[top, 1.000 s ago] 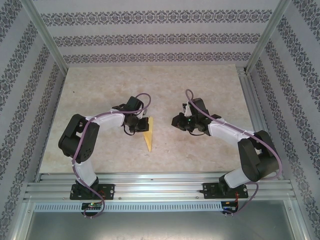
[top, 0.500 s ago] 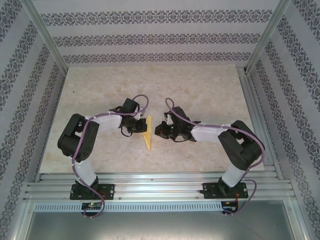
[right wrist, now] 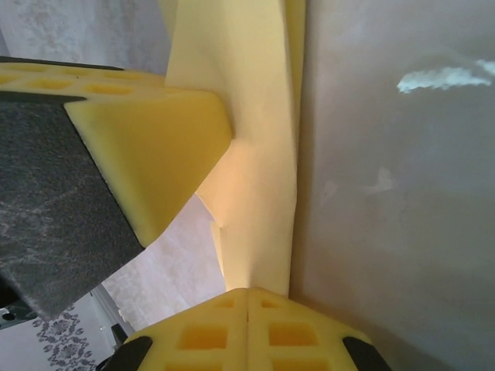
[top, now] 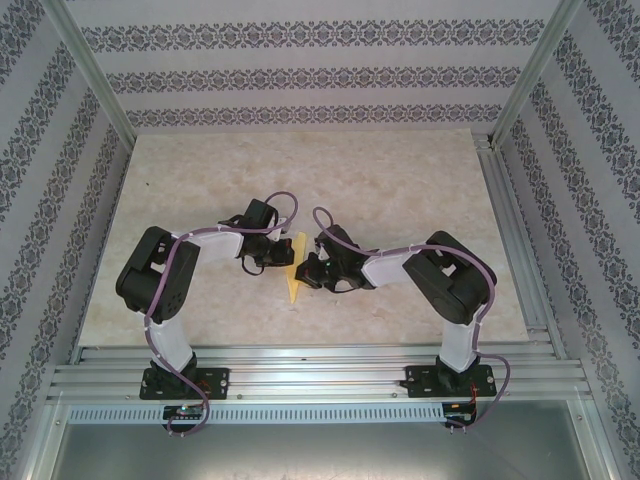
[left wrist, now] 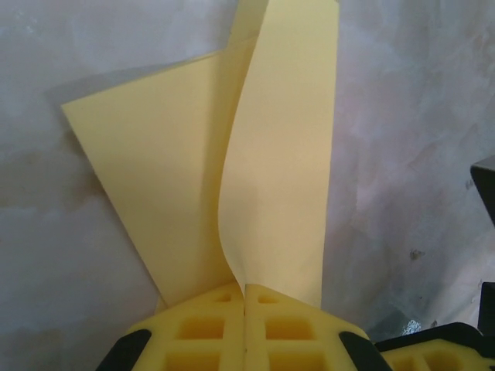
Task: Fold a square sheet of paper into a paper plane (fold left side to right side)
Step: Fold the wing for the fifth time at the center of the table.
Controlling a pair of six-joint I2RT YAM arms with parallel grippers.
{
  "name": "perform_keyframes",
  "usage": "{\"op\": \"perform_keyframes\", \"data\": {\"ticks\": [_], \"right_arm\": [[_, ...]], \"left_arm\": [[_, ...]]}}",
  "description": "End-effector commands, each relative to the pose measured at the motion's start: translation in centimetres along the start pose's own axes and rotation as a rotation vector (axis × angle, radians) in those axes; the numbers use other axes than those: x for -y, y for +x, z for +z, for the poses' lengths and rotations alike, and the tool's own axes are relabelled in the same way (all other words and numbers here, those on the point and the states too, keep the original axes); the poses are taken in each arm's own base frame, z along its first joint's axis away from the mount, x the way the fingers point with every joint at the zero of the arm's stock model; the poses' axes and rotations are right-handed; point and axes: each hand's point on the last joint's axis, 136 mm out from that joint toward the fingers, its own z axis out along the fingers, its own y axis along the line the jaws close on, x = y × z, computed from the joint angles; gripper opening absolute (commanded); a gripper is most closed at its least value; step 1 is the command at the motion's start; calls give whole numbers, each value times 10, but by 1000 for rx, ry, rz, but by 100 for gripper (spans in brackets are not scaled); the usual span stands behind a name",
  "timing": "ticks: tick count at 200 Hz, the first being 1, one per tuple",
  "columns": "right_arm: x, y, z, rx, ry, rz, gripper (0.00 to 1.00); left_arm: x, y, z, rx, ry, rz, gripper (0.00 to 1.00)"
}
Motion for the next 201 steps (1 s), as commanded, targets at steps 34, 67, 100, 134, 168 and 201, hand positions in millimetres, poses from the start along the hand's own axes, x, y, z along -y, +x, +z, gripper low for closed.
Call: {"op": "perform_keyframes", "data": {"ticks": [34,67,100,134,168,201], "right_arm": [[-1,10,15,2,11,23,3],[0,25,18,-2,41,21,3],[10,45,25,-16,78,41,2],[21,56,23,-10,115,63,1],[25,72,26,-30,139,57,0],[22,84,26,-33,149,39,0]], "left_arm": [[-30,14,15,-26,-74,-19,0],[-33,14,17,-24,-74,-30,0],[-38,15,19,-26,-83,-38,0],[-38,15,20,-21,-78,-36,0],[-37,14,19,-13,-72,-30,0],[-39,15,21,-15,-75,-23,0]]}}
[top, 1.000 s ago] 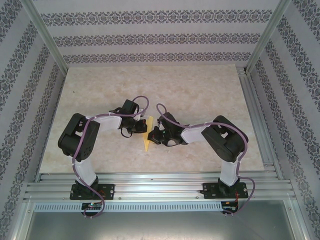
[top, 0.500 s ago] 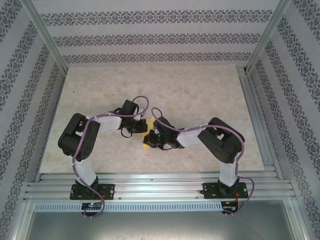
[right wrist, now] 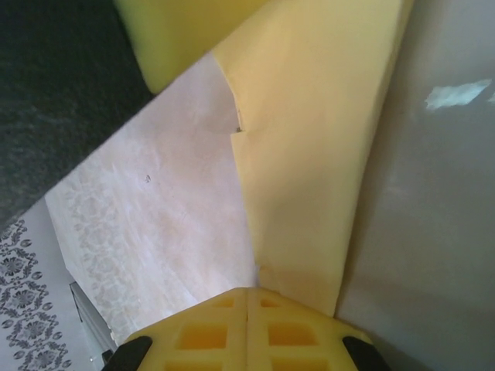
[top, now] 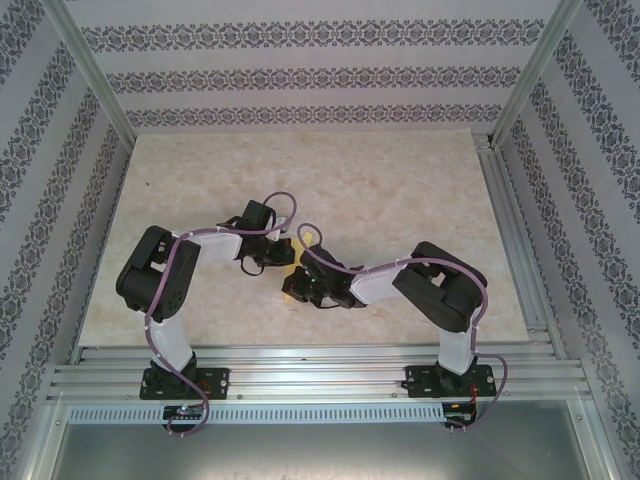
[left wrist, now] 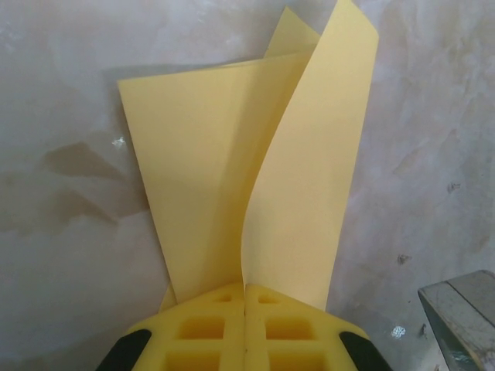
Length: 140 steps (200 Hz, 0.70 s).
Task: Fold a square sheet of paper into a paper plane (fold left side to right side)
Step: Fold the wing for the fifth time at the center of the table.
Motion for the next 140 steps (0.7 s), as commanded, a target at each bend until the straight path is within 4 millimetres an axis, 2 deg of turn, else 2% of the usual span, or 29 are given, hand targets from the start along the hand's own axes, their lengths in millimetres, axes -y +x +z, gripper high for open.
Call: {"op": "perform_keyframes", "data": {"ticks": [1,46,65,86,102,122,140], "right_arm": [[33,47,-1,-114,120,17,0],[26,58,-7,-102,123,-15,0],[19,55,-12,-81,102,-30,0],[-1,32,-32,-17,32,-69,0],[-15,4,-60,44,3,-113,2],[-11,-25,-83,91,14,-119,2],[-6,-41,-85,105,6,-98,2]], "left_arm": [[-41,18,15,-32,-125,-28,0],[-46,20,20,-36,-130,-27,0],[-46,22,20,-35,-125,-29,0],[-45,24,19,-37,-119,-29,0],[-43,22,16,-32,-117,-26,0],[-41,21,12,-27,-123,-22,0],[-41,22,11,-29,-126,-21,0]]}}
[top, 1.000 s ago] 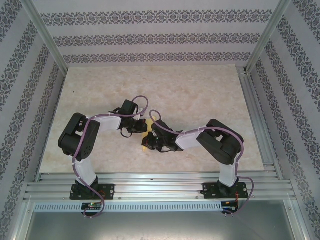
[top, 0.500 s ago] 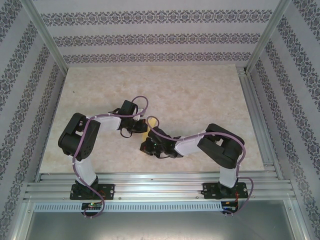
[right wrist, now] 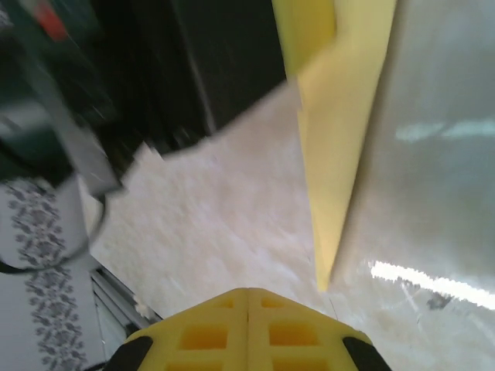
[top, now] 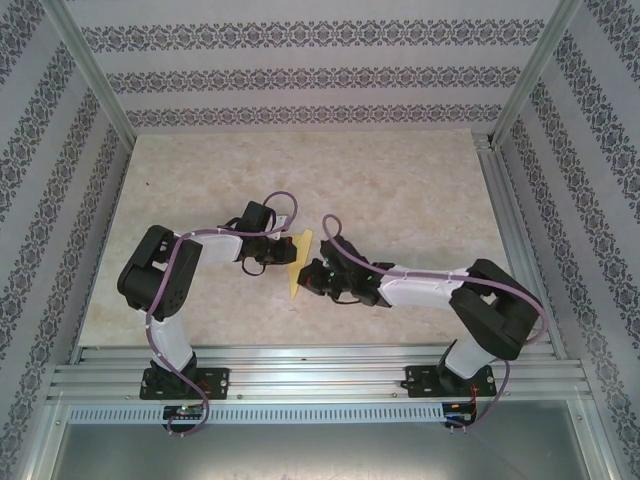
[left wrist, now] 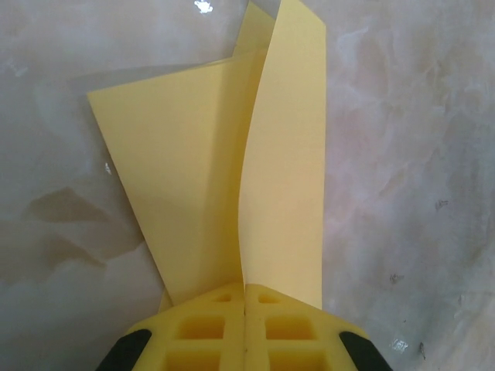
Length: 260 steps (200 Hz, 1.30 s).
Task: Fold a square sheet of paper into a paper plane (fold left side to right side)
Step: Fold the wing for the fifth time at the center of the table.
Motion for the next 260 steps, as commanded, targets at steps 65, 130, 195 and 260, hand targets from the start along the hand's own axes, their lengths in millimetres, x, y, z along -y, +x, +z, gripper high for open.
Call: {"op": "perform_keyframes", "data": {"ticks": [65,130,195,260], "right_arm": [[6,-37,34,14,1,-37,1],[29,-62,57,19,56,-19,1],[34,-80,73,0,65,-17,1],[59,-90,85,-11,156,-13,1]], "left_arm": [[-37,29,-4,-66,-149,-36,0],[-40,31,-3,-74,-160,-40,0],[-42,35,-1,-85,-163,-41,0],[-42,36,-1,-89,-162,-38,0]]}}
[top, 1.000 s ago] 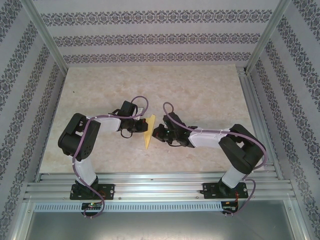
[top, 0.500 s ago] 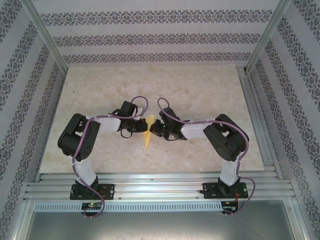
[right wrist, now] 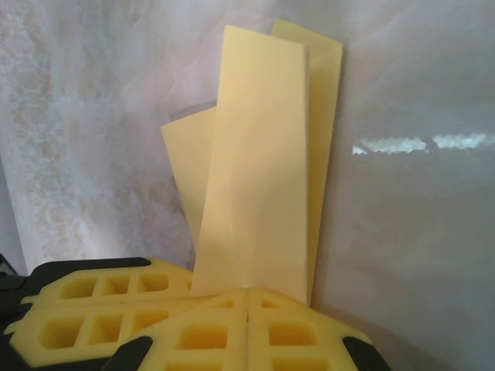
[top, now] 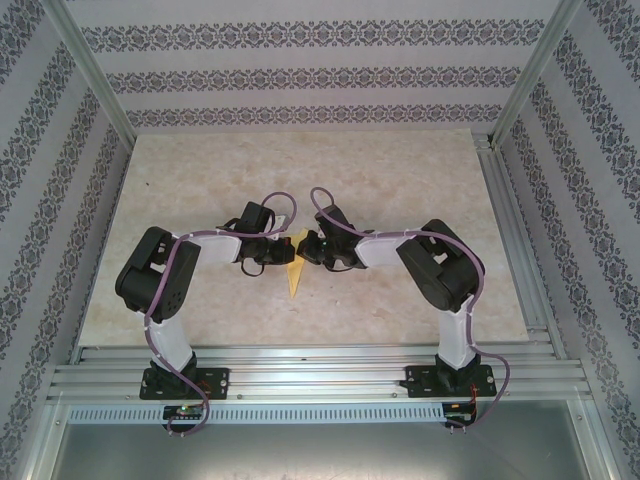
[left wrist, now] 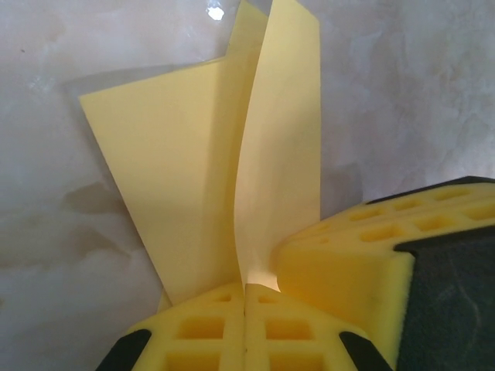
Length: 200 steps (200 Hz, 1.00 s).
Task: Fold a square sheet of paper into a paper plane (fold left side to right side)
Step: Fold the wing for the fifth time at the center of the table.
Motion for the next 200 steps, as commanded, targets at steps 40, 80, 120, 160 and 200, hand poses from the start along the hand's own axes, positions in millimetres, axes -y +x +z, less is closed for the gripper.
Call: {"op": "perform_keyframes", "data": {"ticks": [40,80,120,160,200], "right_arm": [[29,-31,10,25,98,-20,1],[26,-59,10,53,101,-29,1],[26,-78,12,63,107,-30,1],[20,-90,15,68,111,-57,2],[2,-89,-24,116,92,-112,2]], "left_arm": [[-39,40,4,-114,-134,-42,0],[-40,42,4,-117,-135,-45,0],[-40,42,4,-116,-135,-45,0],[-40,44,5,-117,-134,-48,0],[-40,44,3,-114,-133,-50,0]]}}
